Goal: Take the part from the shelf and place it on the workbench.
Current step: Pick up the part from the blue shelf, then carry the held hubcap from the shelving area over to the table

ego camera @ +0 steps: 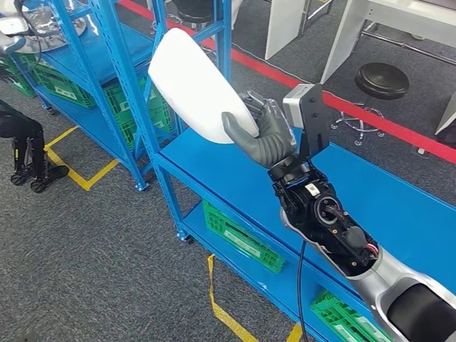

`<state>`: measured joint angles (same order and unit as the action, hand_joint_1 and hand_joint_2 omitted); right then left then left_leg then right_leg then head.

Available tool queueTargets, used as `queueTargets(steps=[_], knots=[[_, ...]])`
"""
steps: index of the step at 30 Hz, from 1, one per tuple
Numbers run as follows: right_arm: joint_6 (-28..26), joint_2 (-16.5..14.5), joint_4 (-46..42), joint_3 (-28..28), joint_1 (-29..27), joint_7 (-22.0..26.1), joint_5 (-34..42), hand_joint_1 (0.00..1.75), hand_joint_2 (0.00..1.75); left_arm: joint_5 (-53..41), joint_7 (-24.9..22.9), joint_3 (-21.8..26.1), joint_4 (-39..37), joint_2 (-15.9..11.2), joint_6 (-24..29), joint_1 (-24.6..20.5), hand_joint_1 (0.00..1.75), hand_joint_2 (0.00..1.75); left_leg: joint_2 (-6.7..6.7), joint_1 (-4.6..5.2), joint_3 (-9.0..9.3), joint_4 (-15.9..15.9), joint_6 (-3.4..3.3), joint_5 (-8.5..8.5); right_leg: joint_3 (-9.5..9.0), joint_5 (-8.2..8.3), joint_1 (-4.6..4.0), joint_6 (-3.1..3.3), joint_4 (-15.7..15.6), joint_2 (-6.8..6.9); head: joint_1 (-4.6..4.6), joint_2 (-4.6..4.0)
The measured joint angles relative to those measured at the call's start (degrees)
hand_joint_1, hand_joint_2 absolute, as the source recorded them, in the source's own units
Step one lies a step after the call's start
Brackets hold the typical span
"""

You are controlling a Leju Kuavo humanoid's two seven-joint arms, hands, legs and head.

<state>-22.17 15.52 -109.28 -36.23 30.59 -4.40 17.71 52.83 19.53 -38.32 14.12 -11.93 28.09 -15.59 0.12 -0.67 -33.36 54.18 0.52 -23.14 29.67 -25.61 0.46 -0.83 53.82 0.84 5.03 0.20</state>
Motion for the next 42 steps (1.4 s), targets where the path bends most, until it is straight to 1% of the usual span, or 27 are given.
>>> queueTargets(steps=[5, 9, 15, 20, 22, 32, 37, 42], knots=[[0.0, 0.0, -0.1, 0.1, 0.0, 2.0, -1.6, 1.75, 1.75, -0.1, -0.2, 0.0, 0.0, 0.0, 0.0, -0.1, 0.00, 1.75, 0.00, 0.00, 0.00, 0.0, 0.00, 0.00, 0.00, 0.00, 0.00, 0.00, 0.0, 0.00, 0.00, 0.00], [1.1, 0.0, -0.1, 0.1, 0.0, 5.0, -2.1, 1.75, 1.75, -0.5, -0.5, 0.0, 0.0, 0.0, 0.1, -0.7, 0.00, 1.75, 0.00, 0.00, 0.00, 0.0, 0.00, 0.00, -0.01, 0.00, 0.00, 0.00, 0.0, 0.01, 0.00, 0.00], [6.4, 0.2, -0.5, -0.2, 0.0, 7.4, 0.3, 1.75, 1.75, -0.9, -1.0, 0.0, 0.0, 0.1, 0.2, -1.6, 0.00, 1.75, 0.00, 0.00, 0.00, 0.0, 0.00, 0.00, -0.01, 0.00, 0.00, 0.00, 0.0, 0.01, 0.00, 0.00], [9.5, 0.2, -0.6, -0.6, -0.6, 11.7, 1.6, 1.75, 1.75, -1.1, -1.0, 0.0, 0.0, 0.3, -0.5, -1.6, 0.00, 1.75, 0.01, 0.00, -0.01, 0.0, 0.00, 0.00, -0.03, 0.00, 0.00, 0.00, 0.0, 0.01, 0.00, 0.00], [10.5, 0.2, -0.6, -1.0, -0.9, 12.8, 1.9, 1.75, 1.75, -1.3, -1.1, 0.0, 0.0, 0.3, -0.8, -1.7, 0.00, 1.75, 0.01, 0.00, -0.01, 0.0, -0.01, -0.01, -0.03, -0.01, 0.00, -0.01, 0.0, 0.01, 0.00, 0.00], [15.3, 0.2, -0.6, -2.5, -2.1, 15.4, 6.7, 1.75, 1.75, -2.5, -2.1, 0.0, 0.0, 0.3, -1.6, -2.5, 0.00, 1.75, 0.01, 0.00, 0.00, 0.0, -0.01, -0.01, -0.03, 0.00, 0.00, -0.01, 0.0, 0.01, 0.00, 0.00], [17.5, 0.2, -0.6, -2.6, -2.6, 16.0, 7.4, 1.75, 1.75, -2.6, -2.8, 0.0, 0.0, 0.3, -1.9, -2.8, 0.00, 1.75, 0.01, 0.00, -0.01, 0.0, -0.01, -0.01, -0.03, -0.01, 0.00, -0.01, 0.0, 0.01, 0.00, 0.00], [18.1, 0.2, -0.6, -2.6, -2.7, 16.2, 7.5, 1.75, 1.75, -2.7, -2.8, 0.0, 0.0, 0.3, -1.9, -2.8, 0.00, 1.75, 0.01, 0.00, -0.01, 0.0, -0.01, -0.01, -0.03, -0.01, 0.00, -0.01, 0.0, 0.01, 0.00, 0.00]])
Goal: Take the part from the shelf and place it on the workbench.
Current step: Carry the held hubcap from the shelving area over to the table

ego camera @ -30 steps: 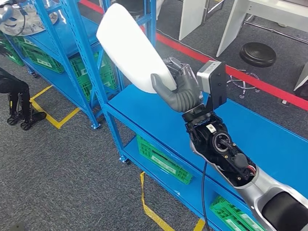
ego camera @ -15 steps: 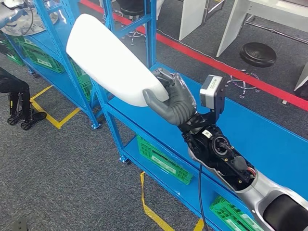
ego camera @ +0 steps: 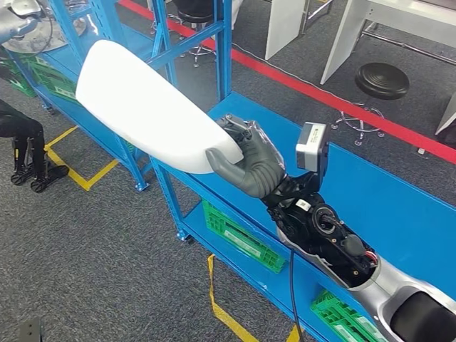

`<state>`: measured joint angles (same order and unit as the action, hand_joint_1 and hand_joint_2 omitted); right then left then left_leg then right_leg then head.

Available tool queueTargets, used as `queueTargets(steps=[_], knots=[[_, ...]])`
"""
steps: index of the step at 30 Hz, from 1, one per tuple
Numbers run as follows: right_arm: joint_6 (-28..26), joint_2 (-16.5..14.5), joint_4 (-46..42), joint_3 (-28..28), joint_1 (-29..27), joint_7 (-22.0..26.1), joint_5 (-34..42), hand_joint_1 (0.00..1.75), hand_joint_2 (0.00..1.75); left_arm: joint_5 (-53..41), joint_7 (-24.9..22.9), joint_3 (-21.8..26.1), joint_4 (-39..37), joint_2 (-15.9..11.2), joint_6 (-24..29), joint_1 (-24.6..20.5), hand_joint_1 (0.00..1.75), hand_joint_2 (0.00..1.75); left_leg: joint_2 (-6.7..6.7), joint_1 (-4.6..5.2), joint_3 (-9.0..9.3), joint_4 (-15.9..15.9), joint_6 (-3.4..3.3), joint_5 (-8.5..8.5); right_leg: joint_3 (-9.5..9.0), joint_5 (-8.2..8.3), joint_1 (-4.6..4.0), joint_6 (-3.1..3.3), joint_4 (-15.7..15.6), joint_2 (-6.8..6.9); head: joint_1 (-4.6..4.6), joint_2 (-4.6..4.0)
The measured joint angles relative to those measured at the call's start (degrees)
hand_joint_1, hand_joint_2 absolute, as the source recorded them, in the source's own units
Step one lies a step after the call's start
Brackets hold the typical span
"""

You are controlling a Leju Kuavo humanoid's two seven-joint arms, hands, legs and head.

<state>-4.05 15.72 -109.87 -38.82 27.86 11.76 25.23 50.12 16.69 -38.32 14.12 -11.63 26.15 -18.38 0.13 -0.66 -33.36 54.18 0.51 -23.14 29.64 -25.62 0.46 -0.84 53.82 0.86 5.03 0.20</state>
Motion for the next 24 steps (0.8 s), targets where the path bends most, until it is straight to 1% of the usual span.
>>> queueTargets(steps=[3, 7, 11, 15, 18, 24], knots=[[1.4, 0.0, 0.0, 0.0, -0.1, 0.6, -0.3, 1.75, 1.75, -0.2, -0.1, 0.0, 0.0, 0.0, -0.1, 0.0, 0.00, 1.75, 0.00, 0.00, 0.00, 0.0, 0.00, 0.00, 0.00, 0.00, 0.00, 0.00, 0.0, 0.00, 0.00, 0.00], [4.5, 0.0, 0.0, -0.3, -0.1, 2.4, -0.6, 1.75, 1.75, -0.5, -0.6, 0.0, 0.0, 0.1, -0.1, 0.0, 0.00, 1.75, 0.00, 0.00, 0.00, 0.0, 0.00, 0.00, 0.00, 0.00, 0.00, 0.00, 0.0, 0.00, 0.00, 0.00], [8.9, -0.3, 0.0, -0.9, -0.8, 3.0, 2.9, 1.75, 1.75, -0.8, -1.3, 0.0, 0.0, 0.4, -0.2, 0.0, 0.00, 1.75, 0.01, 0.00, 0.00, 0.0, 0.00, 0.00, -0.02, 0.00, 0.00, 0.00, 0.0, 0.01, 0.00, 0.00], [12.7, -1.5, 0.7, -2.3, -1.2, 2.4, 4.7, 1.75, 1.75, -0.9, -1.5, -0.1, 0.0, 0.5, -0.2, 0.0, 0.00, 1.75, 0.01, 0.03, -0.01, 0.0, 0.00, -0.01, -0.02, -0.01, -0.01, 0.00, 0.0, 0.02, 0.00, 0.00], [13.5, -2.8, 2.0, -3.7, -1.4, 2.3, 4.3, 1.75, 1.75, -0.9, -1.6, -0.1, 0.0, 0.7, -0.2, -0.1, 0.00, 1.75, 0.04, 0.04, -0.02, 0.0, 0.00, 0.00, -0.02, -0.02, -0.02, 0.00, 0.0, 0.04, 0.00, 0.00], [12.6, -4.5, 5.7, -4.7, -1.7, 2.5, 3.7, 1.75, 1.75, -0.3, -1.1, -0.1, 0.0, 0.8, -0.1, 0.0, 0.00, 1.75, 0.05, 0.04, -0.02, 0.0, 0.00, 0.00, -0.04, -0.02, -0.01, 0.00, 0.0, 0.05, 0.00, 0.00]])
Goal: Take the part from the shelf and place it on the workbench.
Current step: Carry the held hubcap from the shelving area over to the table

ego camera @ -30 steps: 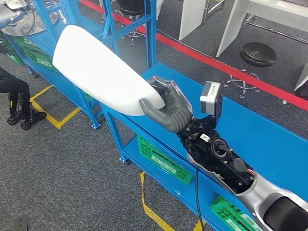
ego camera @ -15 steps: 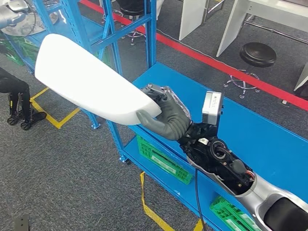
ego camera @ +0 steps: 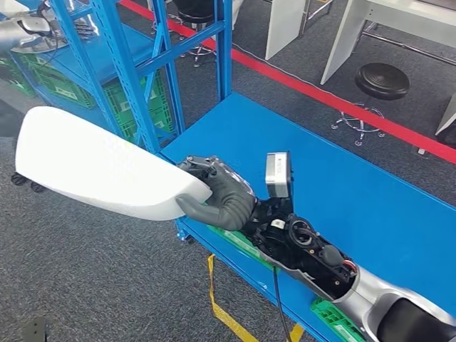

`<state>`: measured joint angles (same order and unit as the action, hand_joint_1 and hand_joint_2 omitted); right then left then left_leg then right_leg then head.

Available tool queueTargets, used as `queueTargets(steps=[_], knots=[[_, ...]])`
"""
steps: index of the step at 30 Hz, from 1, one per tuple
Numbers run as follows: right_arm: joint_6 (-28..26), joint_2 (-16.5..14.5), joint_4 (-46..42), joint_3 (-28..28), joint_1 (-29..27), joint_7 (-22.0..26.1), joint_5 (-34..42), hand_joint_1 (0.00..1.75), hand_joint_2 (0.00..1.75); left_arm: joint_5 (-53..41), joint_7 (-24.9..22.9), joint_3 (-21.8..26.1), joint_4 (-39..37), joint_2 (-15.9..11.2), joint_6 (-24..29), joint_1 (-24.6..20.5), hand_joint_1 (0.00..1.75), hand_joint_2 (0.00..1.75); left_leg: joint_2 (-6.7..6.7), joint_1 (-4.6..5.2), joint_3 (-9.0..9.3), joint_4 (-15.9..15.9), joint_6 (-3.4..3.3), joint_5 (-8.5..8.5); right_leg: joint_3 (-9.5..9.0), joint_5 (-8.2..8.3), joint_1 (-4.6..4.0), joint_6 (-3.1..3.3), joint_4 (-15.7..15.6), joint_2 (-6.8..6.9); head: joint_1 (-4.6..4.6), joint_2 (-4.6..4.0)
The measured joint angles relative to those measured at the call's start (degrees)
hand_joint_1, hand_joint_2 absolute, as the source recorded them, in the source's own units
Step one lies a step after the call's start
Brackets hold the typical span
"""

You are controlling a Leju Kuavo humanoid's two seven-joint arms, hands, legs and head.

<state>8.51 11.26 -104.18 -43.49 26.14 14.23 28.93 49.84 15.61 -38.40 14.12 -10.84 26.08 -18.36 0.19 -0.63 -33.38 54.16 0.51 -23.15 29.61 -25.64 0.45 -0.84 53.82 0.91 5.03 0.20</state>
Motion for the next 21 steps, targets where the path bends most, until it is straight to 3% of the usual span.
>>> queueTargets(steps=[9, 21], knots=[[0.6, -2.9, 6.0, -0.7, -0.8, -0.1, 1.5, 1.75, 1.75, 0.4, 0.3, 0.0, 0.0, 0.0, 0.4, 0.3, 0.00, 1.75, 0.01, 0.00, -0.01, 0.0, 0.00, 0.00, 0.00, -0.01, 0.00, 0.02, 0.0, 0.00, 0.00, 0.00], [0.7, -4.3, 9.0, -1.5, -0.9, 0.0, 1.5, 1.75, 1.75, 0.4, 0.3, 0.0, 0.0, 0.0, 0.5, 0.4, 0.00, 1.75, 0.01, 0.00, 0.00, 0.0, 0.00, 0.00, 0.00, -0.03, 0.00, 0.04, 0.0, 0.00, 0.00, 0.00]])
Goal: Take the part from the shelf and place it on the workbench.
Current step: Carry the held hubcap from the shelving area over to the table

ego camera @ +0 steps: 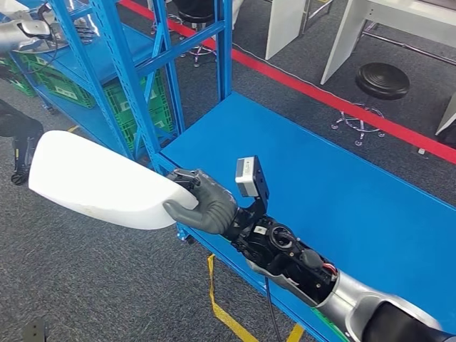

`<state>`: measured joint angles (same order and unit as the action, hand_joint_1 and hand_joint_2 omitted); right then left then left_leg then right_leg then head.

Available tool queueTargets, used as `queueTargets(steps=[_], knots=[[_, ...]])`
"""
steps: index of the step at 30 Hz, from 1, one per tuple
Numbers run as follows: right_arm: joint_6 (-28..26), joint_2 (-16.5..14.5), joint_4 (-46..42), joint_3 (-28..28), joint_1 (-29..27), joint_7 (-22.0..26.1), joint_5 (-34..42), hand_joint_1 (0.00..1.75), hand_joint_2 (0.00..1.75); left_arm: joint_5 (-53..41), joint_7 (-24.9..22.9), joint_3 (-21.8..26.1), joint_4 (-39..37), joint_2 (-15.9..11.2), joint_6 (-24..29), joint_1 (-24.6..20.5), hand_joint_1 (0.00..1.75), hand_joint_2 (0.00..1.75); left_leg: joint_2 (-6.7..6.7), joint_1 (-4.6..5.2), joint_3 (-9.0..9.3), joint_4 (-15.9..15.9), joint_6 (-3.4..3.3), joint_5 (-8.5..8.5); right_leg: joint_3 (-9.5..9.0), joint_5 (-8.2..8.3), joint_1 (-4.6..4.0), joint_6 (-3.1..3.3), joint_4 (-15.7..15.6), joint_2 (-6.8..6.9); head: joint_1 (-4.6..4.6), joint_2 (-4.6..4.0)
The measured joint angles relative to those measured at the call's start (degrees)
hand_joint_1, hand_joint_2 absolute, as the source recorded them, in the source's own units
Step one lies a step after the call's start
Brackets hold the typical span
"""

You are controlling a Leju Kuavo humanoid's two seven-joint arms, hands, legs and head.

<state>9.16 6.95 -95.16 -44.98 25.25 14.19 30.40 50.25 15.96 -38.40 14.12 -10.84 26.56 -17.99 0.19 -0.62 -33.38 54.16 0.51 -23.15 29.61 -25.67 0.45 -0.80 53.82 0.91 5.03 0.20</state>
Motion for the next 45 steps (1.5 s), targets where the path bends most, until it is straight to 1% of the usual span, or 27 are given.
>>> queueTargets(steps=[6, 13, 20, 22, 23, 24, 25, 26, 27, 28, 29, 30, 31, 32, 33, 34, 35, 37, 38, 39, 40, 41, 42, 43, 44, 45], knots=[[0.0, -0.3, 0.9, -0.2, -0.1, 0.1, -1.1, 1.75, 1.75, 0.0, 0.0, 0.0, 0.0, 0.0, 0.0, 0.0, 0.00, 1.75, 0.00, 0.00, 0.00, 0.0, 0.00, 0.00, 0.00, 0.00, 0.00, 0.00, 0.0, 0.00, 0.00, 0.00], [0.4, -0.8, 2.4, -0.9, -0.7, 1.5, -2.9, 1.75, 1.75, 0.0, 0.4, 0.0, 0.0, 0.0, -0.1, 0.1, 0.00, 1.75, 0.00, 0.00, -0.01, 0.0, 0.00, 0.00, 0.00, 0.00, 0.00, 0.00, 0.0, 0.00, 0.00, 0.00], [0.3, -1.6, 3.8, -1.5, -1.3, 2.1, -4.8, 1.75, 1.75, 0.0, 0.6, 0.0, 0.0, -0.1, 0.1, 0.2, 0.00, 1.75, 0.03, 0.46, -0.16, 0.3, -0.62, -0.40, -0.10, -0.05, 0.46, -0.54, -0.2, 0.20, -0.11, 0.00], [0.0, -1.8, 3.9, -1.6, -1.4, 2.1, -5.1, 1.75, 1.75, 0.0, 0.6, 0.0, 0.0, -0.2, 0.2, 0.2, 0.00, 1.75, 0.11, 0.20, 0.28, -0.2, -1.00, -0.24, 0.08, -0.46, 0.54, -0.83, 0.1, 0.24, -0.14, 0.00], [0.0, -1.8, 3.9, -1.6, -1.4, 2.1, -5.2, 1.75, 1.75, 0.0, 0.6, 0.0, 0.0, -0.2, 0.2, 0.2, 0.00, 1.75, 0.17, 0.04, 0.61, -0.5, -1.24, -0.17, 0.68, -1.33, 0.56, -0.93, 1.5, 0.09, -0.08, 0.00], [-0.1, -1.9, 3.9, -1.6, -1.5, 2.1, -5.3, 1.75, 1.75, 0.0, 0.6, 0.0, 0.0, -0.3, 0.2, 0.2, 0.00, 1.75, 0.24, -0.12, 0.92, -0.8, -1.45, -0.13, 1.90, -2.73, 0.61, -0.98, 4.0, -0.13, 0.01, 0.00], [-0.1, -1.9, 4.0, -1.6, -1.6, 2.0, -5.4, 1.75, 1.75, 0.0, 0.6, 0.0, 0.0, -0.3, 0.3, 0.2, 0.00, 1.75, 0.33, -0.05, 1.05, -0.8, -1.57, -0.18, 3.63, -4.47, 0.65, -0.99, 7.7, -0.39, 0.09, 0.00], [-0.2, -1.9, 4.0, -1.7, -1.7, 1.9, -5.5, 1.75, 1.75, 0.0, 0.6, 0.0, 0.0, -0.3, 0.3, 0.2, 0.00, 1.75, 0.47, -0.03, 1.11, -0.8, -1.69, -0.24, 5.91, -6.31, 0.67, -1.02, 12.2, -0.59, 0.19, 0.00], [-0.2, -1.9, 4.2, -1.7, -1.9, 1.8, -5.6, 1.75, 1.75, 0.0, 0.6, 0.0, 0.0, -0.2, 0.3, 0.3, 0.00, 1.75, 0.67, 0.02, 1.14, -0.8, -1.70, -0.29, 7.86, -7.40, 0.69, -1.05, 15.7, -0.67, 0.20, 0.00], [-0.3, -1.9, 4.3, -1.8, -2.0, 1.7, -5.7, 1.75, 1.75, 0.0, 0.6, 0.0, 0.0, -0.2, 0.4, 0.3, 0.00, 1.75, 0.94, 0.03, 1.19, -0.8, -1.67, -0.37, 9.02, -7.47, 0.70, -1.04, 17.5, -0.70, 0.20, 0.00], [-0.3, -1.9, 4.4, -1.9, -2.2, 1.6, -5.7, 1.75, 1.75, 0.0, 0.6, 0.0, 0.0, -0.2, 0.4, 0.4, 0.00, 1.75, 1.26, 0.00, 1.27, -0.8, -1.57, -0.46, 9.08, -6.40, 0.72, -1.01, 17.1, -0.71, 0.21, 0.00], [-0.4, -1.9, 4.5, -2.0, -2.2, 1.6, -5.8, 1.75, 1.75, 0.0, 0.6, 0.0, 0.0, -0.2, 0.4, 0.4, 0.00, 1.75, 1.61, -0.06, 1.39, -0.7, -1.40, -0.58, 7.99, -4.37, 0.76, -0.93, 14.3, -0.79, 0.22, 0.00], [-0.4, -1.9, 4.5, -2.1, -2.2, 1.5, -5.8, 1.75, 1.75, 0.0, 0.6, 0.0, 0.0, -0.2, 0.5, 0.4, 0.00, 1.75, 1.95, -0.13, 1.50, -0.6, -1.17, -0.73, 6.18, -2.01, 0.82, -0.84, 10.1, -1.17, 0.24, 0.00], [-0.4, -1.9, 4.5, -2.3, -2.2, 1.5, -5.8, 1.75, 1.75, 0.0, 0.6, 0.0, 0.0, -0.2, 0.5, 0.4, 0.00, 1.75, 2.26, -0.09, 1.49, -0.4, -0.87, -0.89, 4.33, -0.40, 0.85, -0.78, 6.1, -1.77, 0.21, 0.00], [-0.5, -1.9, 4.5, -2.3, -2.2, 1.5, -5.8, 1.75, 1.75, 0.0, 0.6, 0.0, 0.0, -0.2, 0.5, 0.4, 0.00, 1.75, 2.57, -0.08, 1.38, -0.3, -0.55, -0.97, 2.84, 0.52, 0.84, -0.69, 3.2, -2.35, 0.16, 0.00], [-0.5, -1.9, 4.6, -2.4, -2.2, 1.5, -5.9, 1.75, 1.75, 0.0, 0.6, 0.0, 0.0, -0.2, 0.5, 0.4, 0.00, 1.75, 2.83, -0.09, 1.21, -0.2, -0.18, -0.98, 2.00, 0.75, 0.74, -0.57, 1.5, -2.81, 0.10, 0.00], [-0.5, -2.0, 4.6, -2.4, -2.3, 1.5, -5.9, 1.75, 1.75, 0.0, 0.6, 0.0, 0.0, -0.2, 0.5, 0.4, 0.00, 1.75, 3.07, -0.16, 1.05, -0.2, 0.22, -0.89, 1.70, 0.49, 0.55, -0.38, 1.2, -2.93, 0.06, 0.00], [-0.4, -2.0, 4.6, -2.5, -2.3, 1.4, -5.9, 1.75, 1.75, 0.0, 0.6, 0.0, 0.0, -0.2, 0.5, 0.6, 0.00, 1.75, 3.29, -0.50, 0.94, -0.2, 0.92, -0.90, 1.48, 0.68, 0.42, 0.32, 0.8, -2.53, 0.04, 0.00], [-0.3, -2.0, 4.7, -2.5, -2.2, 1.4, -5.9, 1.75, 1.75, 0.0, 0.6, 0.0, 0.0, -0.2, 0.5, 0.6, 0.00, 1.75, 2.90, -0.60, 0.56, 0.6, 1.19, -1.50, 1.30, 0.79, 0.46, 0.71, 0.6, -2.24, -0.08, 0.00], [-0.2, -2.0, 4.7, -2.5, -2.2, 1.4, -5.9, 1.75, 1.75, 0.0, 0.5, 0.0, 0.0, -0.2, 0.5, 0.6, 0.00, 1.75, 2.31, -0.62, -0.43, 2.7, 1.38, -2.66, 1.14, 0.90, 0.54, 1.04, 0.4, -1.89, -0.29, 0.00], [-0.2, -2.1, 4.7, -2.5, -2.2, 1.4, -5.8, 1.75, 1.75, 0.0, 0.5, 0.0, 0.0, -0.2, 0.5, 0.6, 0.00, 1.75, 1.62, -0.64, -2.11, 6.1, 1.53, -4.33, 1.02, 0.93, 0.54, 1.29, 0.2, -1.49, -0.51, 0.00], [-0.1, -2.1, 4.8, -2.5, -2.2, 1.4, -5.8, 1.75, 1.75, 0.0, 0.5, 0.0, 0.0, -0.2, 0.5, 0.5, 0.00, 1.75, 1.07, -0.60, -4.30, 10.3, 1.69, -6.12, 1.00, 0.87, 0.42, 1.44, 0.2, -1.10, -0.72, 0.00], [-0.1, -2.1, 4.8, -2.6, -2.2, 1.4, -5.8, 1.75, 1.75, 0.0, 0.5, 0.0, 0.0, -0.2, 0.5, 0.6, 0.00, 1.75, 0.84, -0.60, -6.43, 14.3, 1.83, -7.47, 1.00, 0.80, 0.32, 1.57, 0.2, -0.71, -0.81, 0.00], [-0.1, -2.1, 4.9, -2.6, -2.2, 1.4, -5.8, 1.75, 1.75, -0.1, 0.5, 0.0, 0.0, -0.2, 0.5, 0.7, 0.00, 1.75, 0.72, -0.61, -7.88, 16.7, 1.95, -7.93, 0.97, 0.73, 0.25, 1.65, 0.2, -0.35, -0.83, 0.00], [-0.1, -2.1, 5.0, -2.7, -2.2, 1.4, -5.8, 1.75, 1.75, -0.1, 0.5, 0.0, 0.0, -0.2, 0.5, 0.8, 0.00, 1.75, 0.58, -0.63, -8.20, 16.8, 2.03, -7.25, 0.91, 0.65, 0.21, 1.67, 0.2, -0.02, -0.83, 0.00], [-0.1, -2.1, 5.0, -2.7, -2.3, 1.4, -5.8, 1.75, 1.75, -0.2, 0.5, 0.0, 0.0, -0.3, 0.5, 0.9, 0.00, 1.75, 0.34, -0.67, -7.29, 14.6, 2.07, -5.59, 0.81, 0.55, 0.21, 1.62, 0.2, 0.27, -0.84, 0.00]])
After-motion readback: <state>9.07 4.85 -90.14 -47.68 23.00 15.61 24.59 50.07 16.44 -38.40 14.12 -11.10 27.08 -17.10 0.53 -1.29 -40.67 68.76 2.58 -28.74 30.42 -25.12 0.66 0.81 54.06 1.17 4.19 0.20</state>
